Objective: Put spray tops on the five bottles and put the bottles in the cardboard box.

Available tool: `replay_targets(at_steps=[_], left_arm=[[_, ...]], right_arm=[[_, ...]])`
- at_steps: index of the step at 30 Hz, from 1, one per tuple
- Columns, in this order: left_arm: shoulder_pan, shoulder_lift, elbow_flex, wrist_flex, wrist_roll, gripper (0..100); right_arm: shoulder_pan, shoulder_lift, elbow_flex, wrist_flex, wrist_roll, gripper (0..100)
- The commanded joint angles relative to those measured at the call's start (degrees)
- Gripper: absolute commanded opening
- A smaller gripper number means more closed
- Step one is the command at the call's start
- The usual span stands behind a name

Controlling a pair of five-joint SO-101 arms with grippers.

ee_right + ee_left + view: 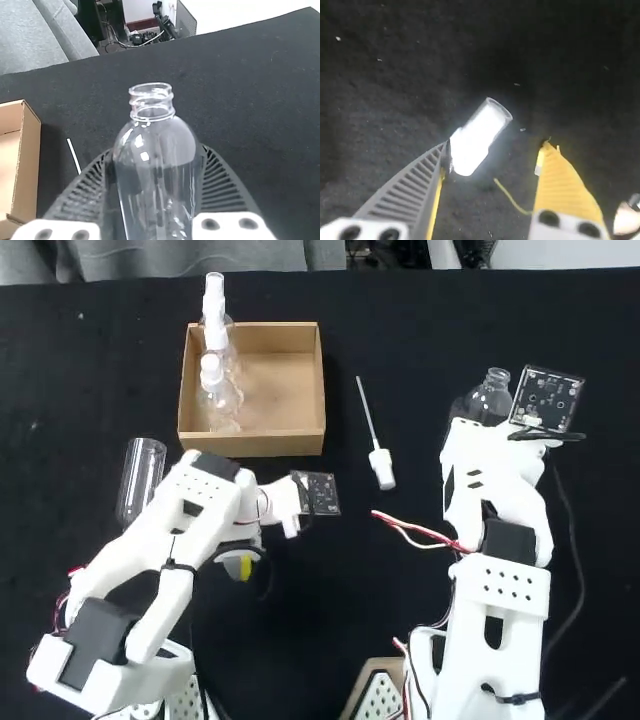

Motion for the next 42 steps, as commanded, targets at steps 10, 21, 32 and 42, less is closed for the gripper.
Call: replay_targets(at_steps=[10, 21, 32, 42], left_arm=[[0.84, 10.29, -3.3, -5.36, -0.18, 15], [0.84, 10.2, -6.81, 3.08, 2.55, 6], [0.48, 10.2, -16.22, 13.71, 12.75, 6], [0.66, 3.25, -18.95, 19.16, 18.46, 6]], right_arm=[[-1.23, -2.07, -0.48, -1.85, 0.53, 9.3], [-1.23, -2.07, -0.48, -1.85, 0.53, 9.3], [-1.23, -2.07, -0.4, -1.85, 0.88, 9.3], [-1.32, -2.24, 0.04, -1.93, 0.79, 9.2]])
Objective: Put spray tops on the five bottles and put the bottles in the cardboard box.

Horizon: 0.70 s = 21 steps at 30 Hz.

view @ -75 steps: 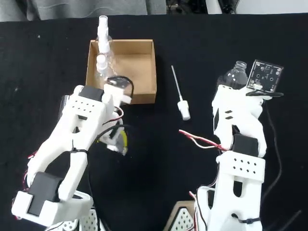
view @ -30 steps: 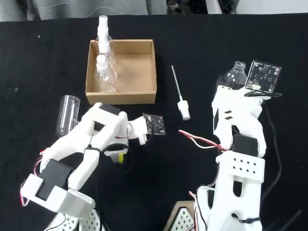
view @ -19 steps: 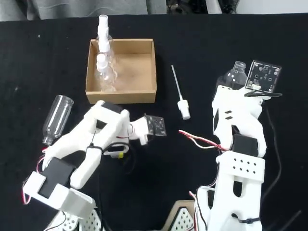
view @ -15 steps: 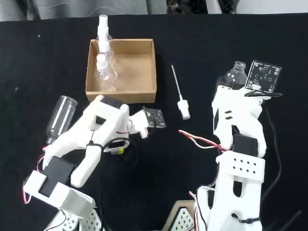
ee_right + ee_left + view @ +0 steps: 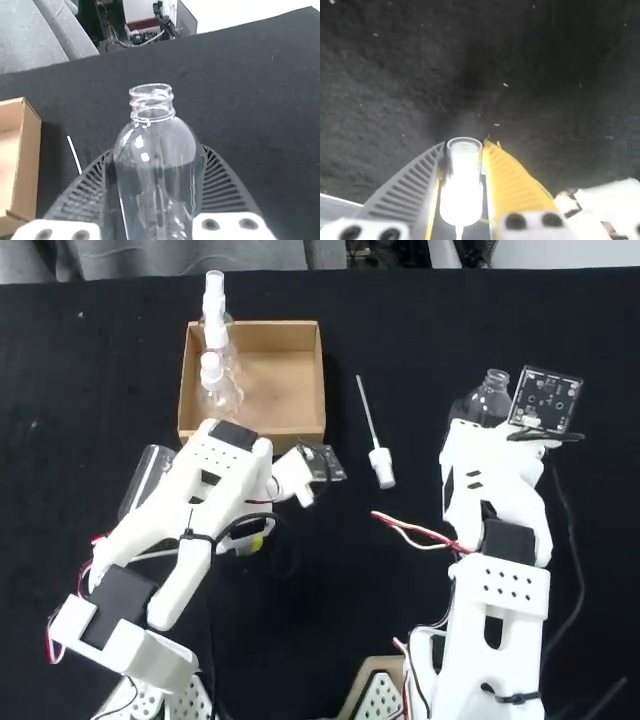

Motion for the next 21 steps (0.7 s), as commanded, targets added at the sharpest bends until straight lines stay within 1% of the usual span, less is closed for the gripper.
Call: replay_targets(at_steps=[1, 7, 10, 15, 17, 21], left_arm=[[-0.4, -8.44, -2.51, 1.49, 3.78, 6], [-0.31, -19.69, -2.51, 3.43, 8.44, 6], [-0.48, -23.47, -2.51, 3.43, 11.08, 6], [-0.48, -29.1, -1.71, 2.9, 16.62, 6], [-0.48, -31.47, -0.75, 1.58, 18.55, 6], [-0.48, -36.66, 3.3, -2.55, 23.03, 6]], right_arm=[[-1.32, -2.24, -0.31, -1.93, 0.79, 9.2], [-3.78, -2.15, -0.22, -1.76, 0.88, 9.2], [-4.75, -2.42, 0.57, -1.93, 2.9, 9.2], [-8.97, -2.51, 1.1, -1.76, 3.69, 9.2], [-10.02, -2.51, 1.63, -1.76, 3.78, 9.2], [-12.92, -2.51, 1.98, -1.76, 6.77, 9.2]])
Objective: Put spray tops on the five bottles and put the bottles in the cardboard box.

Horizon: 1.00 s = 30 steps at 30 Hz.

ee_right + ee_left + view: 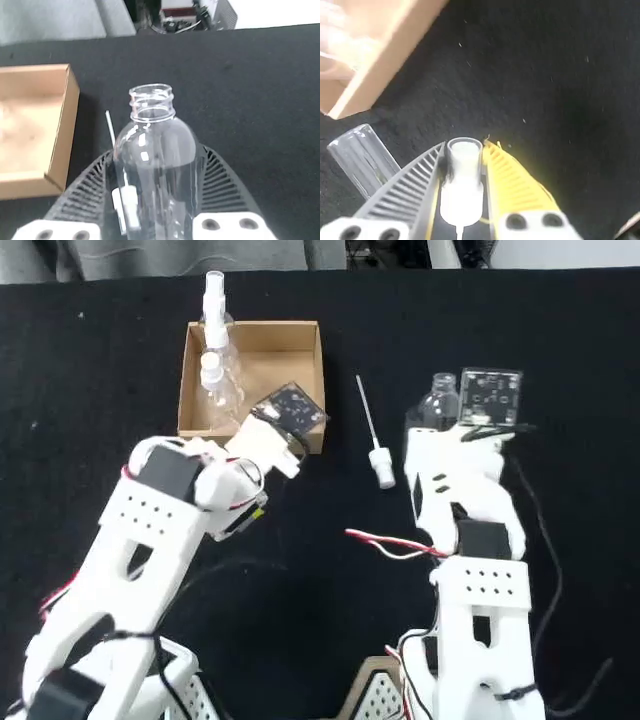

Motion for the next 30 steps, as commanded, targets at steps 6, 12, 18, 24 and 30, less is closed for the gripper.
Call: replay_targets(at_steps=[6, 12, 18, 24, 30], left_arm=[[-0.57, -13.54, 6.46, -9.58, 9.49, 6], [-0.57, -19.16, 9.54, -14.95, 16.79, 6], [-3.74, -22.68, 9.36, -20.66, 23.12, 6], [-7.52, -26.02, 9.63, -26.55, 32.7, 3], [-8.57, -30.15, 9.63, -29.36, 38.33, 3]], right_arm=[[-7.47, -2.59, 1.1, -1.67, 3.25, 9.2], [-10.2, -7.16, 1.27, 2.64, 3.16, 9.2], [-13.54, -11.91, 4.09, 3.08, 3.69, 9.2], [-17.14, -17.27, 8.04, 2.46, 3.78, 9.3], [-21.36, -24.31, 12.09, 2.46, 3.78, 9.6]])
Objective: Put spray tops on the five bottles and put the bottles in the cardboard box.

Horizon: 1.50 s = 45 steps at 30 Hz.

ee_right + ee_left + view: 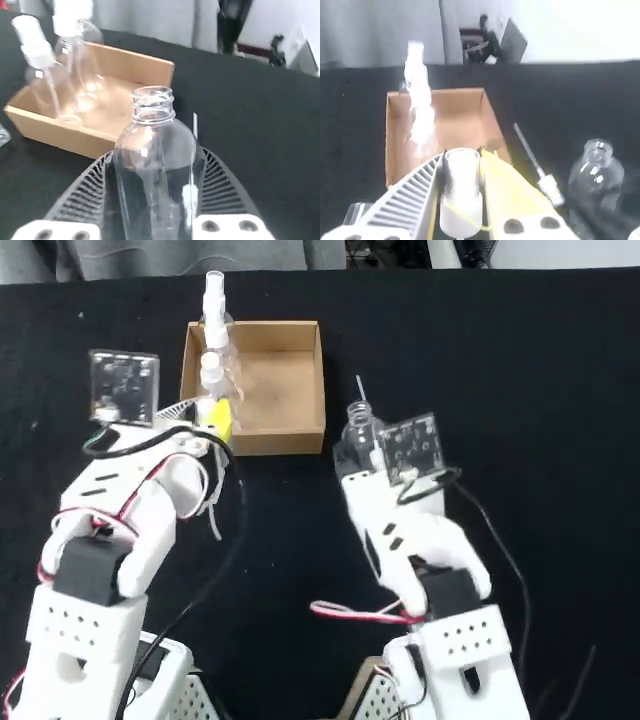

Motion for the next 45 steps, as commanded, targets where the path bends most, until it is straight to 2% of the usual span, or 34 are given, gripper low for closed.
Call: replay_targets(at_steps=[1, 6, 11, 20, 25, 30, 37, 42, 45], left_arm=[[-0.75, -2.99, -0.66, -1.93, 2.9, 3], [-0.92, -4.84, -1.01, -2.11, 5.54, 3], [-4.44, -5.8, -0.48, -6.68, 8.53, 3], [-5.41, -6.15, -0.75, -10.81, 9.76, 3], [-5.49, -6.15, -1.1, -13.89, 9.76, 3], [-5.58, -6.24, -1.19, -15.82, 9.76, 3], [-10.86, -6.24, -2.07, -17.49, 13.98, 3], [-11.3, -6.24, -3.65, -17.76, 14.15, 3], [-11.21, -6.24, -4.62, -17.76, 14.24, 3]], right_arm=[[-3.52, -4.88, 1.01, -1.49, 0.62, 9.6], [-7.12, -8.66, 3.38, -1.58, 0.62, 9.6], [-8.88, -10.07, 4.88, -2.02, 0.62, 9.6], [-10.73, -10.07, 11.21, -12.57, 0.62, 9.3], [-10.99, -9.89, 11.47, -12.92, 0.62, 9.3], [-15.3, -9.98, 12.53, -12.92, 0.62, 9.3], [-18.29, -9.71, 13.14, -12.92, 0.62, 9.3], [-18.37, -9.63, 13.14, -12.92, 0.62, 9.5], [-20.75, -9.63, 13.67, -12.92, 0.62, 9.5]])
